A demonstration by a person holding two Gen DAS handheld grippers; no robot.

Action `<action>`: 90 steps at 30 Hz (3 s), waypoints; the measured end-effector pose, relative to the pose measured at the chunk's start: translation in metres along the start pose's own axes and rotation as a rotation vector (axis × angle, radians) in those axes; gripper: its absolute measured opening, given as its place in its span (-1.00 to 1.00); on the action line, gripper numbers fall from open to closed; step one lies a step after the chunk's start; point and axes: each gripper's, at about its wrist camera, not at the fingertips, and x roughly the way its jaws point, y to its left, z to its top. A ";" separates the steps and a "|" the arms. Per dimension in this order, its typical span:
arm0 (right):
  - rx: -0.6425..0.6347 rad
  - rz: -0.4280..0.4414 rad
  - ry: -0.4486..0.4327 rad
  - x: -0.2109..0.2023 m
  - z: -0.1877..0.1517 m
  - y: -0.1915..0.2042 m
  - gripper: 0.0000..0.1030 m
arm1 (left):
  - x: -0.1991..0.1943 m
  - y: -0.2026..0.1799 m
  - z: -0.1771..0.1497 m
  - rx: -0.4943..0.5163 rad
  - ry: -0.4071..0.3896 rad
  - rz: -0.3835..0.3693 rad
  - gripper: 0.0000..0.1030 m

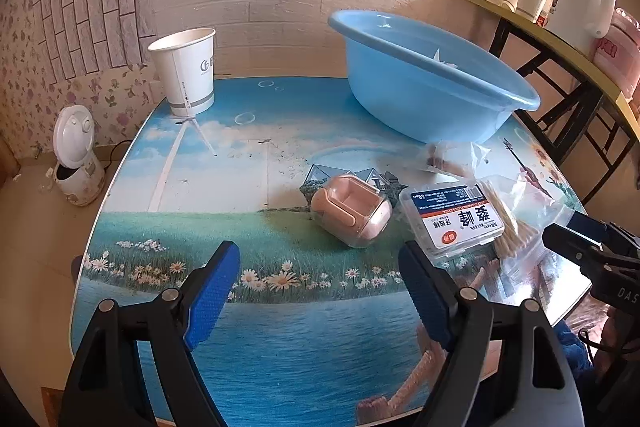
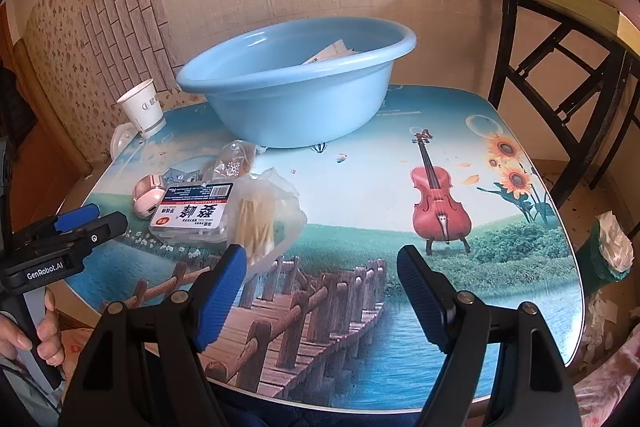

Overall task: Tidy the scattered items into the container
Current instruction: 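Move left tool to pink soap box while right tool approaches cotton swab bag, then grasp pink soap box with left tool while right tool grasps cotton swab bag, then lift pink soap box with left tool while right tool lifts cotton swab bag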

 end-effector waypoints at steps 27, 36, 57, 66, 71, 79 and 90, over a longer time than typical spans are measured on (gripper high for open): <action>-0.019 0.069 0.047 0.033 0.012 0.013 0.26 | 0.034 -0.015 0.022 0.105 0.039 -0.038 0.16; -0.027 0.123 0.049 0.039 0.010 0.017 -0.32 | 0.035 -0.021 0.016 0.122 0.047 -0.038 -0.04; 0.003 0.013 0.030 0.019 0.005 -0.004 -0.47 | 0.017 0.000 -0.002 0.003 0.038 0.027 -0.04; 0.080 0.077 0.047 0.022 0.001 -0.017 -0.35 | 0.018 -0.005 -0.003 0.012 0.030 0.031 -0.04; 0.056 0.068 0.048 0.023 0.000 -0.011 -0.34 | 0.020 -0.006 -0.002 0.006 0.032 0.024 -0.04; 0.039 0.056 0.047 0.027 0.002 -0.005 -0.23 | 0.022 -0.014 -0.001 0.027 0.018 0.038 -0.03; -0.001 0.024 0.037 0.033 0.003 0.003 -0.28 | 0.022 -0.013 -0.004 0.041 0.010 0.041 -0.03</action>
